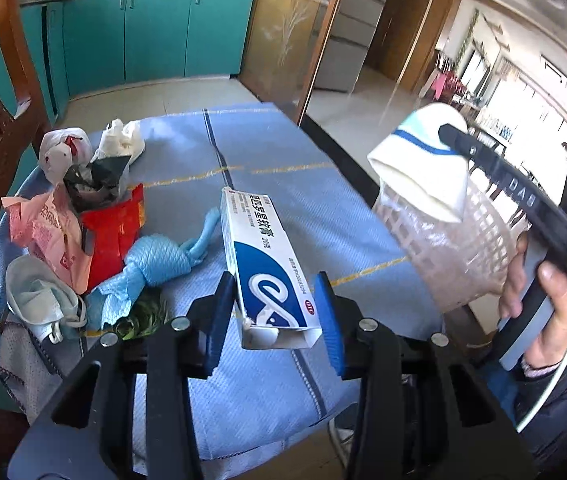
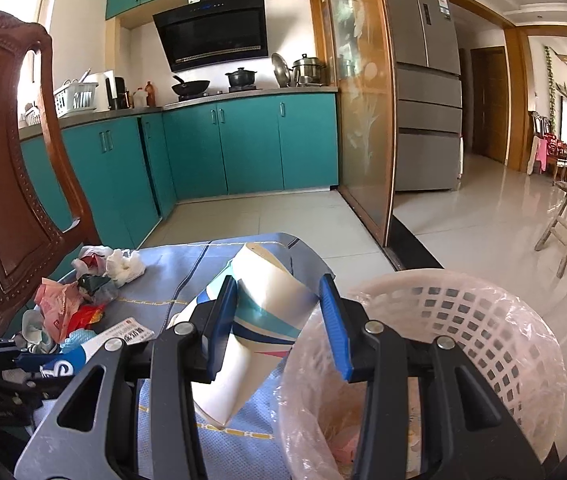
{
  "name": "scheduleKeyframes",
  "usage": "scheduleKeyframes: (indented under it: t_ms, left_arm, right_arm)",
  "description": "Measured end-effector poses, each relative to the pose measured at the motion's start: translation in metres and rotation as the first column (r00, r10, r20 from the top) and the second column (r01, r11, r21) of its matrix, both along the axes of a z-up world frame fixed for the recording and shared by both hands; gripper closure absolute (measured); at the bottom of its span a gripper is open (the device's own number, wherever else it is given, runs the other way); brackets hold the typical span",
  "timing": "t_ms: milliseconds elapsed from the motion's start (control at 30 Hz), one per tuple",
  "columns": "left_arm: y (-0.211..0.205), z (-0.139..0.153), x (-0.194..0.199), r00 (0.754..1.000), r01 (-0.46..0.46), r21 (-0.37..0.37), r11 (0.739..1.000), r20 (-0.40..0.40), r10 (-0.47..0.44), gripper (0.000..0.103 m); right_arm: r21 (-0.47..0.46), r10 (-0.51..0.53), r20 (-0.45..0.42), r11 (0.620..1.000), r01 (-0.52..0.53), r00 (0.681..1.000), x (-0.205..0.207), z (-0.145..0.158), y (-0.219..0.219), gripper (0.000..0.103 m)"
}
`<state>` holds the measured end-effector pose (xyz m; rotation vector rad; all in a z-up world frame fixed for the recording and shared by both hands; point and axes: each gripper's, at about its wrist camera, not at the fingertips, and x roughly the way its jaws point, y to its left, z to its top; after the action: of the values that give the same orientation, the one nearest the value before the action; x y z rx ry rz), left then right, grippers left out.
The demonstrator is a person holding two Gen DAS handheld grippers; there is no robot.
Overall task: Collect trash
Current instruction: 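Drop the medicine box from the left gripper while the right gripper drops the cup into the basket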
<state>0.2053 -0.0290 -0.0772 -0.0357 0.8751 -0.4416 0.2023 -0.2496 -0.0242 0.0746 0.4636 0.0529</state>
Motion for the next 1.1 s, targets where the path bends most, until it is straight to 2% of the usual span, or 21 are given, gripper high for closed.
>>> scheduleKeyframes:
  t_ms: [133,233,300,433,500,567,633,700,733,767,833,867,900,1000,1100]
  left_arm:
    - [0.005,0.001,0.003,1.000,-0.024,-0.020,1.000,0.012,0.024,0.062]
    - [0.003,0.013,0.002,0.997,-0.005,-0.060,0.998,0.074,0.010,0.062]
    - [-0.006,0.029,0.001,0.991,0.030,-0.088,0.996,0.130,-0.018,0.062]
    - [-0.041,0.059,0.018,0.983,0.131,-0.169,0.977,0.150,-0.106,0.062]
    - [-0.071,0.069,0.025,0.971,0.207,-0.189,0.960,0.158,-0.178,0.062]
    - [-0.101,0.072,0.032,0.959,0.265,-0.193,0.945,0.151,-0.239,0.062]
    - [-0.138,0.064,0.042,0.944,0.327,-0.196,0.924,0.118,-0.309,0.061]
    - [-0.171,0.050,0.053,0.928,0.373,-0.215,0.903,0.065,-0.367,0.058]
    - [-0.179,0.045,0.056,0.923,0.383,-0.232,0.894,0.045,-0.383,0.057]
    - [-0.186,0.041,0.060,0.919,0.387,-0.251,0.887,0.028,-0.393,0.055]
    - [-0.194,0.034,0.064,0.918,0.382,-0.279,0.881,0.003,-0.397,0.045]
    - [-0.194,0.033,0.064,0.918,0.381,-0.286,0.879,-0.001,-0.398,0.036]
    - [-0.193,0.033,0.064,0.918,0.379,-0.287,0.880,-0.001,-0.396,0.032]
    - [-0.179,0.041,0.063,0.934,0.354,-0.213,0.911,0.029,-0.356,0.032]
    - [-0.145,0.063,0.052,0.951,0.280,-0.078,0.957,0.162,-0.265,0.032]
  right_arm:
    - [0.001,-0.001,0.003,1.000,0.001,1.000,0.000,0.001,-0.001,0.060]
    - [-0.025,-0.045,0.041,0.999,0.046,0.998,-0.007,0.007,-0.008,0.060]
    - [-0.057,-0.120,0.085,0.990,0.125,0.989,-0.018,0.012,-0.018,0.060]
    - [-0.103,-0.287,0.150,0.947,0.304,0.946,-0.044,0.017,-0.047,0.060]
    - [-0.122,-0.375,0.137,0.912,0.391,0.917,-0.055,0.010,-0.066,0.060]
    - [-0.100,-0.435,0.080,0.891,0.442,0.897,-0.060,0.000,-0.087,0.060]
    - [-0.048,-0.493,-0.016,0.869,0.492,0.870,-0.065,-0.014,-0.112,0.060]
    - [-0.002,-0.520,-0.094,0.853,0.522,0.849,-0.068,-0.025,-0.131,0.053]
    - [0.021,-0.533,-0.102,0.843,0.537,0.840,-0.072,-0.027,-0.138,0.039]
    - [0.026,-0.545,-0.097,0.835,0.550,0.833,-0.074,-0.026,-0.140,0.029]
    - [0.009,-0.565,-0.059,0.824,0.566,0.823,-0.080,-0.022,-0.140,0.026]
    - [0.002,-0.565,-0.047,0.824,0.566,0.823,-0.081,-0.021,-0.139,0.025]
    - [0.005,-0.561,-0.046,0.827,0.562,0.827,-0.081,-0.020,-0.138,0.025]
    - [0.031,-0.523,-0.052,0.850,0.525,0.851,-0.078,-0.021,-0.132,0.025]
    - [0.040,-0.464,-0.022,0.885,0.464,0.886,-0.067,-0.015,-0.117,0.025]
